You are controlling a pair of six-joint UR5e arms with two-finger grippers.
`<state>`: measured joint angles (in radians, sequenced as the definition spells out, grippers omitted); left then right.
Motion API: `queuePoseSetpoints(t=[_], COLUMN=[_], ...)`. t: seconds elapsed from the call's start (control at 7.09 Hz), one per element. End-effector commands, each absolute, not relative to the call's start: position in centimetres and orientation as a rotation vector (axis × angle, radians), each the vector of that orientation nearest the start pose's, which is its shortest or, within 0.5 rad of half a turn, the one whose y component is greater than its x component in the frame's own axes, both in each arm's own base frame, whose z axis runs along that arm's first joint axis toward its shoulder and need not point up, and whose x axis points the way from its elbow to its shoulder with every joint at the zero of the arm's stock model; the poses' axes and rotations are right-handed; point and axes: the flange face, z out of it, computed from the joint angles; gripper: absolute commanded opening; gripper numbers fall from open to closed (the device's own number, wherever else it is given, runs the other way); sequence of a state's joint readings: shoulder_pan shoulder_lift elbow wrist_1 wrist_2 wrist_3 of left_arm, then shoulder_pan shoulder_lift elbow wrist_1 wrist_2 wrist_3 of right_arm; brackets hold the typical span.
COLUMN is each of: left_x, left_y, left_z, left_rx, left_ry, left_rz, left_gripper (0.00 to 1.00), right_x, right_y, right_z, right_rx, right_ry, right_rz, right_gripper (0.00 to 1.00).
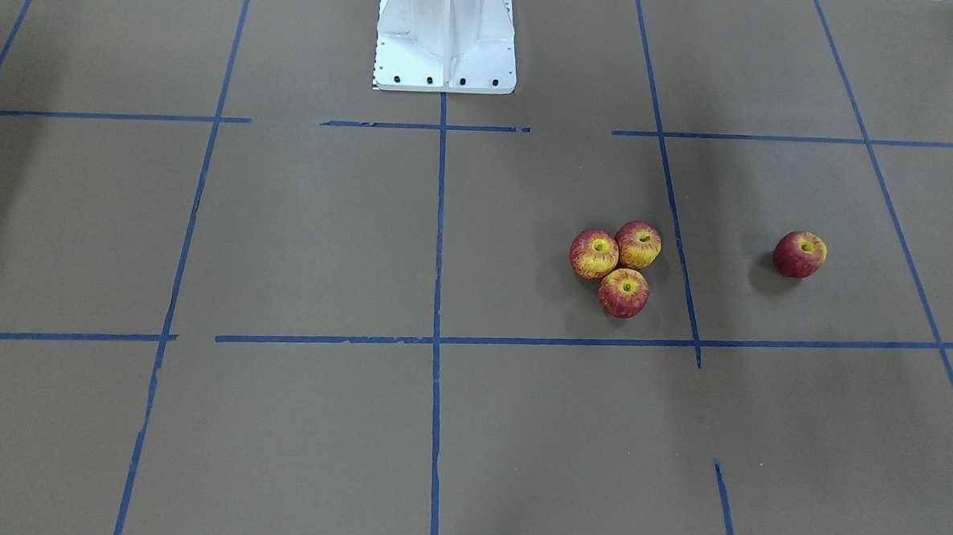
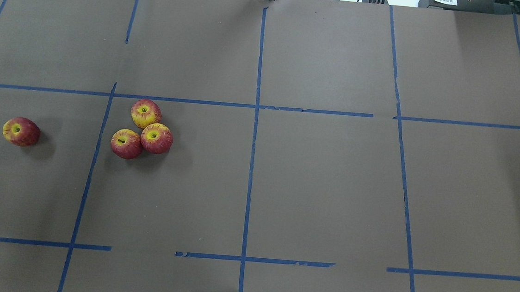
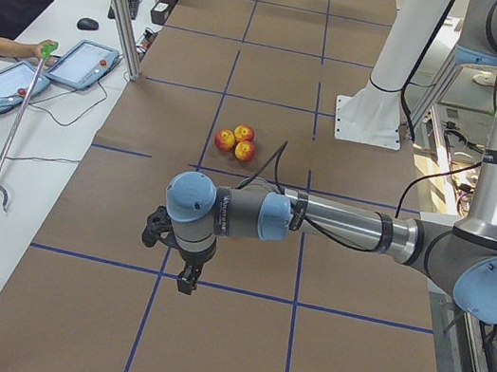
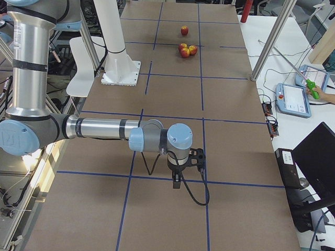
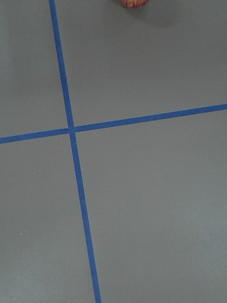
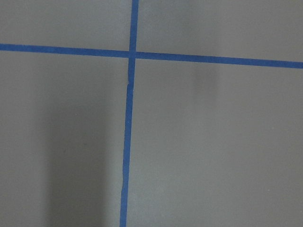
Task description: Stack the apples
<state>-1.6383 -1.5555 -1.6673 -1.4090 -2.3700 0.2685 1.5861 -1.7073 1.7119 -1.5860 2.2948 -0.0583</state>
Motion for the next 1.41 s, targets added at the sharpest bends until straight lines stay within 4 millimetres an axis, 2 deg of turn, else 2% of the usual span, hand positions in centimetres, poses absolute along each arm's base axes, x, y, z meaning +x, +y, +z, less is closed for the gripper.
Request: queuePoseSetpoints(t=[0.0, 0.14, 0.56, 0.71, 0.85, 0.99, 1.13, 1.27], left_x=[-9.5, -9.5, -9.5, -9.5, -9.1, -7.0, -0.2, 4.0], left_y=[-46.5, -47.0, -46.8, -45.9, -45.9, -46.7, -47.6, -48.0], left_z=[63.8, 63.6, 64.1, 64.7, 65.0, 63.4, 60.8, 58.0], left_rx=[0.088, 0.103, 0.079, 0.074, 0.121, 0.16, 0.117, 0.093], left_ry=[0.77, 0.761, 0.764, 0.772, 0.763, 0.809, 0.875, 0.9], left_rz=[0.207, 0.218, 0.18, 0.169, 0.197, 0.17, 0.17, 0.089], left_gripper=[1.0, 1.0, 1.0, 1.0, 1.0, 1.0, 1.0, 1.0], right_x=[7.4, 7.4, 7.4, 7.4, 7.4, 7.4, 7.4, 7.4], right_y=[-43.2, -43.2, -43.2, -43.2, -43.2, -43.2, -43.2, -43.2], right_z=[65.7, 65.7, 65.7, 65.7, 65.7, 65.7, 65.7, 65.7], right_rx=[0.016, 0.016, 0.016, 0.016, 0.016, 0.016, 0.018, 0.016], right_ry=[-0.724, -0.724, -0.724, -0.724, -0.724, -0.724, -0.724, -0.724], right_rz=[-0.037, -0.037, -0.037, -0.037, -0.037, -0.037, -0.038, -0.037], right_gripper=[1.0, 1.0, 1.0, 1.0, 1.0, 1.0, 1.0, 1.0])
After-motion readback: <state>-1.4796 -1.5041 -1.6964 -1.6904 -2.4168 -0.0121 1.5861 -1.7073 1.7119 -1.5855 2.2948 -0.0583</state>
